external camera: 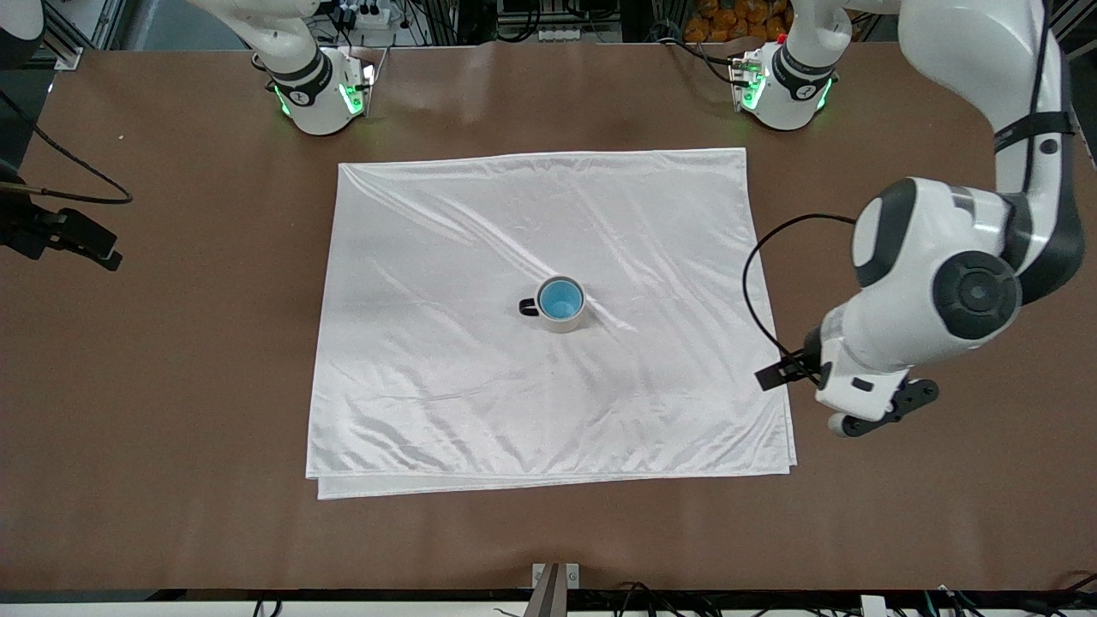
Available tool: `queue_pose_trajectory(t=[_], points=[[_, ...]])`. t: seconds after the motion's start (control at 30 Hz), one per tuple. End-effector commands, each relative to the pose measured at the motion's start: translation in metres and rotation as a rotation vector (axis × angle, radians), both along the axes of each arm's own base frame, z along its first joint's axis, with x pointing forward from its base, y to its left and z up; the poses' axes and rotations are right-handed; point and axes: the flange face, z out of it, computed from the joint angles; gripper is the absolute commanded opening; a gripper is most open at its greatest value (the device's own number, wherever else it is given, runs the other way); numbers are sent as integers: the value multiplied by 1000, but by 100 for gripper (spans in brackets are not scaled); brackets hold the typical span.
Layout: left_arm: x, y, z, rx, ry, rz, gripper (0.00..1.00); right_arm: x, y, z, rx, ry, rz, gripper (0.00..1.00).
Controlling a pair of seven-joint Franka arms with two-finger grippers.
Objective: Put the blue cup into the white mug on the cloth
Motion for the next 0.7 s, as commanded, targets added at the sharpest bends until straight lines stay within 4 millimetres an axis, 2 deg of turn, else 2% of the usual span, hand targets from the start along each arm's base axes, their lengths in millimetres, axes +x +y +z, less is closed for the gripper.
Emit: queue_pose_trajectory(t=[0.0,0.17,0.4,0.67], points=[[-18,67,31,-45,1,-57,100,3,0,1,21,7,-5,100],[-42,121,57,-69,-18,-102,100,-1,2,-1,21,14,-1,100],[-80,159,121,-64,-107,-110,100,-7,5,-4,33,20,0,100],[-142,169,171,13,-163,-211,100,-11,6,-5,36,21,-2,100]])
